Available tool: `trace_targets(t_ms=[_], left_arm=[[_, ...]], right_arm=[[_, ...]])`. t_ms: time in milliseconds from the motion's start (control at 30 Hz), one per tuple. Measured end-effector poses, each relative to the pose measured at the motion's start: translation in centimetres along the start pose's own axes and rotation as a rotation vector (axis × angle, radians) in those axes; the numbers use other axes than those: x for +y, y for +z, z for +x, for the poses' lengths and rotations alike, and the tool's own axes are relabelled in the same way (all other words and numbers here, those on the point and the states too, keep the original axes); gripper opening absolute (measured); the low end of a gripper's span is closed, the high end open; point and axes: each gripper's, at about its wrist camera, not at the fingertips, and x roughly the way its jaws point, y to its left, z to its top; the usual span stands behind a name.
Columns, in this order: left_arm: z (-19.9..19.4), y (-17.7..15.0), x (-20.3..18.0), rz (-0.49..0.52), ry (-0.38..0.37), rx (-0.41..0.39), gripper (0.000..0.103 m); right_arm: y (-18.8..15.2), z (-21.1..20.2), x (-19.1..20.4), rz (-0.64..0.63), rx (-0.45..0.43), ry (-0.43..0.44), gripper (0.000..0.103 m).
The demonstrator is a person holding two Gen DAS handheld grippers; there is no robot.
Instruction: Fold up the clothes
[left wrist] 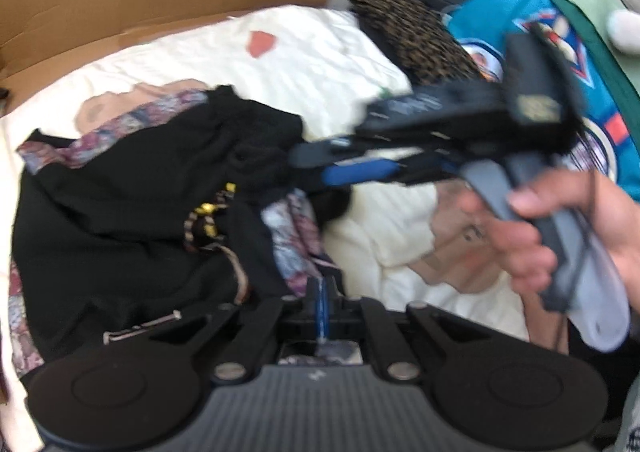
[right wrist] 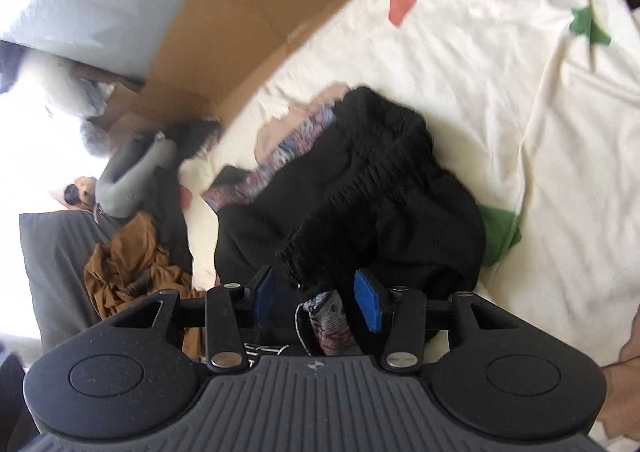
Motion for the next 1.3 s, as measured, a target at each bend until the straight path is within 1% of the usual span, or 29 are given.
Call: trace_targets(t_ms=[67, 133, 267, 300, 367, 567, 667, 867, 1000, 1133, 1167, 1200, 1233, 1300], left_arm=[[0.0, 0.3, 0.8, -0.019, 0.019, -0.012, 0.001], [-0.1, 0.7, 1.3, -0.033, 0.033, -0.022, 0.001], [-0.8, 1.4, 2.2, -0.038, 0.045, -0.047, 0.002], [-1.0, 1.7, 2.4, -0.035, 0.047, -0.053, 0.002], [-1.5, 2.2, 2.9, -0.035, 0.051, -0.068, 0.003], [-3.6, 3.7, 5.3, -0.118, 0.070, -0.134, 0.004], [-4.1, 4.1, 5.9, -0.137, 0.081, -0.158, 0.004], [-4.5, 4.2, 6.4, -0.144, 0.090, -0.170, 0.004], [-4.6, 4.1, 6.5, -0.142, 0.089, -0.173, 0.004], [-4.5, 4.0, 6.8, -0.143, 0.098, -0.169, 0.004], [-4.5, 4.0, 7.0, -0.146, 0.104, -0.168, 0.005], [-4.4, 4.0, 7.2, -0.148, 0.109, -0.167, 0.005], [-4.4, 4.0, 7.3, -0.151, 0.114, -0.166, 0.005], [-4.4, 4.0, 7.6, -0.157, 0.124, -0.164, 0.005]], right_arm=[[-0.1, 0.0, 0.2, -0.072, 0.011, -0.043, 0.047], [-0.2, 0.6, 0.5, -0.131, 0.034, -0.069, 0.040], [-0.7, 1.1, 0.6, -0.165, 0.045, -0.065, 0.038], [-0.9, 1.3, 0.8, -0.175, 0.047, -0.072, 0.033], [-1.3, 1.7, 1.1, -0.203, 0.047, -0.063, 0.030], [-2.4, 2.7, 2.2, -0.299, 0.053, -0.060, 0.030], [-2.8, 3.0, 3.1, -0.349, 0.052, -0.067, 0.030], [-3.3, 4.4, 4.2, -0.429, 0.068, -0.094, 0.030], [-3.4, 5.7, 3.7, -0.441, 0.090, -0.116, 0.031], [-3.4, 6.5, 3.5, -0.452, 0.103, -0.115, 0.030], [-3.4, 6.7, 3.5, -0.447, 0.109, -0.113, 0.026], [-3.3, 6.8, 3.5, -0.445, 0.113, -0.108, 0.010], [-3.3, 6.6, 3.7, -0.454, 0.119, -0.119, 0.002], [-3.1, 6.0, 4.1, -0.480, 0.133, -0.159, 0.000]])
